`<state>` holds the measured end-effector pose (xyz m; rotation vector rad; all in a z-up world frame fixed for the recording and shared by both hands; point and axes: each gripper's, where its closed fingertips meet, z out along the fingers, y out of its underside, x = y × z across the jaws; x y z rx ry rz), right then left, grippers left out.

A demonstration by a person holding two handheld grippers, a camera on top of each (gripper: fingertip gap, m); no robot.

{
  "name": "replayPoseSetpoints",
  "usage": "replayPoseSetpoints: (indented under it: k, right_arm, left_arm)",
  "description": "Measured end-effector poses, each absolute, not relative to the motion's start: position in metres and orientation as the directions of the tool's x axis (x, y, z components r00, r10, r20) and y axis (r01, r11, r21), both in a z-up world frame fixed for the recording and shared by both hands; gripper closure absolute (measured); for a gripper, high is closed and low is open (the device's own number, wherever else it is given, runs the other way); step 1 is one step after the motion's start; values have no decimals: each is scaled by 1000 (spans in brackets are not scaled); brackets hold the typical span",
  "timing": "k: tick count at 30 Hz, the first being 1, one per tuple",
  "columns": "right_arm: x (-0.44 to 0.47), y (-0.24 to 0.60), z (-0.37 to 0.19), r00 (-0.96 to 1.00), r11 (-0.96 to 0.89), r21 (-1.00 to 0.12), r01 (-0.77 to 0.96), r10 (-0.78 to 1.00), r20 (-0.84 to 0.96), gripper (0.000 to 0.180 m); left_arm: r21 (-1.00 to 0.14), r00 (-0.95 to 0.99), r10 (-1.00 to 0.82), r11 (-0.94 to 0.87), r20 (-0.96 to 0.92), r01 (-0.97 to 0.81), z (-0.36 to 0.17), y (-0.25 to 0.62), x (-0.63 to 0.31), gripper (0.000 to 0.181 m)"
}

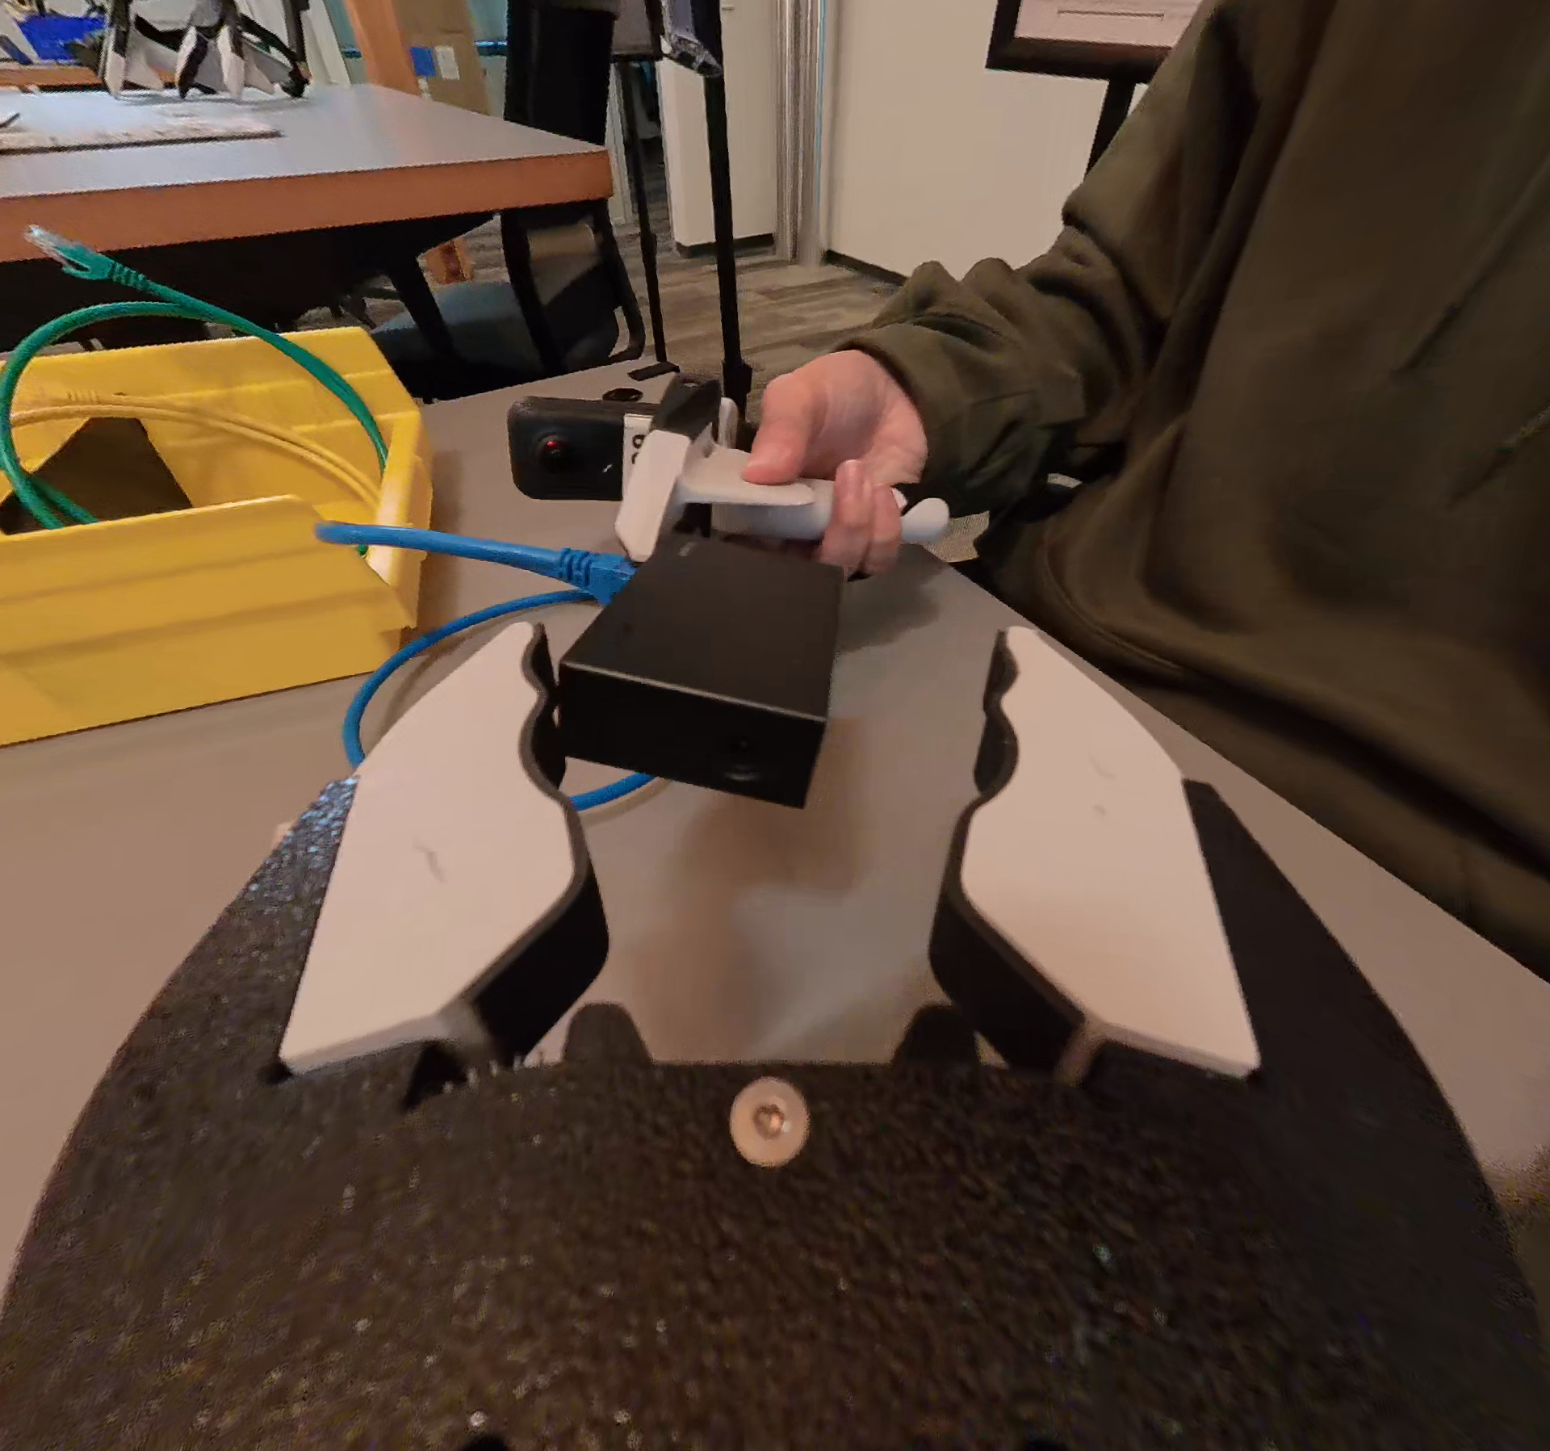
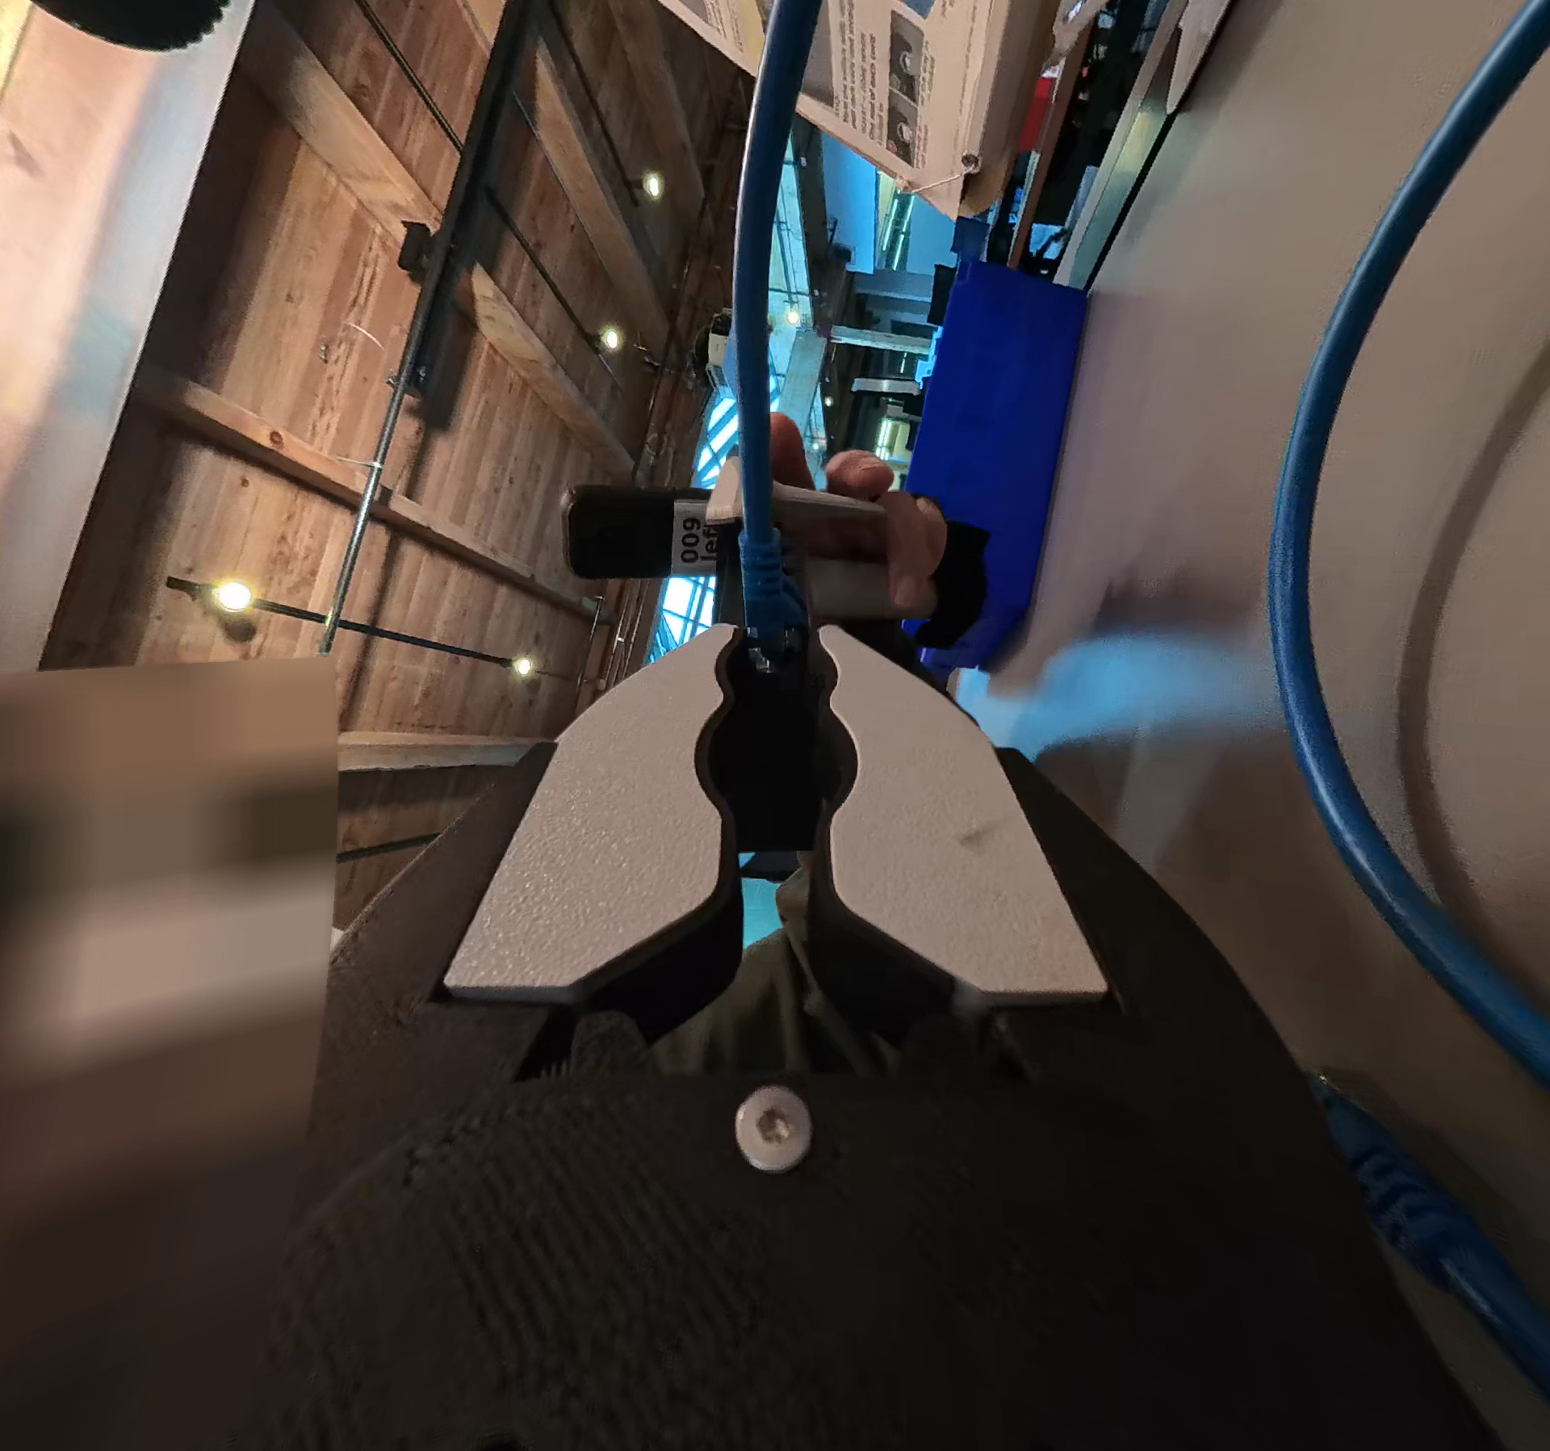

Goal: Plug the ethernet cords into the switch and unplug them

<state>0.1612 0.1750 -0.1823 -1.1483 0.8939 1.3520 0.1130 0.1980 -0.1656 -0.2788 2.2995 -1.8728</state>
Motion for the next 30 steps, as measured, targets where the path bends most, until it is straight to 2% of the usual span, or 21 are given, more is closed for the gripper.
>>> replayPoseSetpoints:
  k: [4,9,15,20,23,27,30]
  right_arm:
    - [154,177,-178,75,-142,-116,-983,264,-962,167]
    - [139,183,-179,63,-178,-114,-977,267,-962,167]
    - [135,178,-184,46,-186,-99,-978,269,-962,166]
    - [130,179,-182,31,-210,-96,-973,291,-956,165]
    - [126,184,-183,46,-231,-113,-966,277,-960,161]
    - [125,187,-182,134,-222,-196,-955,267,-954,165]
    - [126,188,-182,112,-223,-175,-959,270,-956,165]
  left_arm:
    - [-961,-957,-287,274,-36,-46,-178,199,116,83]
    - [-965,-971,-234,262,-52,-12,-177,192,112,106]
    - [-943,-980,-175,332,-92,29,-195,193,107,108]
    - [-970,-989,-139,241,-57,22,-186,192,103,108]
    - [-970,-992,-117,240,-55,25,-189,191,99,108]
    - [-969,-991,-118,243,-68,38,-188,192,99,108]
    - [-970,-990,-124,240,-73,42,-186,192,99,108]
